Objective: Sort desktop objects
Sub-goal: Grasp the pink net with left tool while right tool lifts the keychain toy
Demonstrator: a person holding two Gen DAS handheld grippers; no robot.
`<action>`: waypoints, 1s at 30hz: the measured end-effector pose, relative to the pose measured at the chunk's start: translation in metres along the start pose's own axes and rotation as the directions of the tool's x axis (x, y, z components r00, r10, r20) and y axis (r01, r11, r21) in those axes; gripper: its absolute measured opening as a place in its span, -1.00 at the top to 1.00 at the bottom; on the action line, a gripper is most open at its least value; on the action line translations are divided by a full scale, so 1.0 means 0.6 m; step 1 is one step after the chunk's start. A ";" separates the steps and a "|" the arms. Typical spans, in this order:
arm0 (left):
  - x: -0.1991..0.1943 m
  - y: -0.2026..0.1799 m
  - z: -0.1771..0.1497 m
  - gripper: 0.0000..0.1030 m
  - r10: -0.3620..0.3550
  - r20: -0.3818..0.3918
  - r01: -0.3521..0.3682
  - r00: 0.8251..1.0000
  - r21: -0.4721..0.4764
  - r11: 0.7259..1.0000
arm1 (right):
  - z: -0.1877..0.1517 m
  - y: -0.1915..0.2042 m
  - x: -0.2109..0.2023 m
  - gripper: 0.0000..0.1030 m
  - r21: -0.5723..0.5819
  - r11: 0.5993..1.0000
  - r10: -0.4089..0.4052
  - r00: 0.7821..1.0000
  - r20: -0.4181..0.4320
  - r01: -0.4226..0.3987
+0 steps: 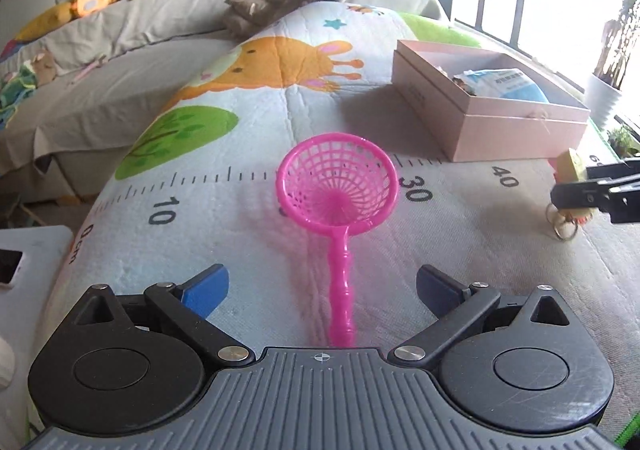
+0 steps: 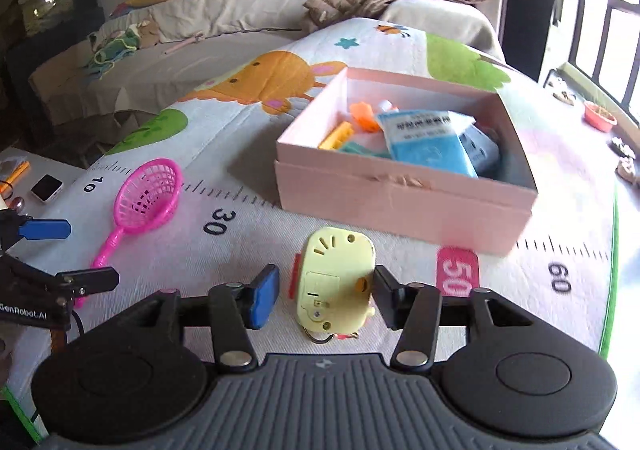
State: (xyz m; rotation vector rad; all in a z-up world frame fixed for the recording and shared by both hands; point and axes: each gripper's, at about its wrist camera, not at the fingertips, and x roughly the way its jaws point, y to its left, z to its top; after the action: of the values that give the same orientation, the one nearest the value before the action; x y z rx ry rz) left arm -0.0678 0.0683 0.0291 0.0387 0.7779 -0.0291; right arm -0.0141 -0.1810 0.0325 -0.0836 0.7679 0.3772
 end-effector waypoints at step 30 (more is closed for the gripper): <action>0.109 -0.017 0.089 -0.97 0.086 -0.120 -0.092 0.989 -0.045 0.995 | -0.094 -0.020 -0.009 -0.94 0.079 0.995 -0.077 0.991 0.105 0.069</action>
State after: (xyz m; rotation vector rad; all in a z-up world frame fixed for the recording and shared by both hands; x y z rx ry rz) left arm 0.0156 0.0549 0.0210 0.0277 0.8937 0.0785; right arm -0.0506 -0.2053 -0.0052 -0.0207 0.6698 0.2806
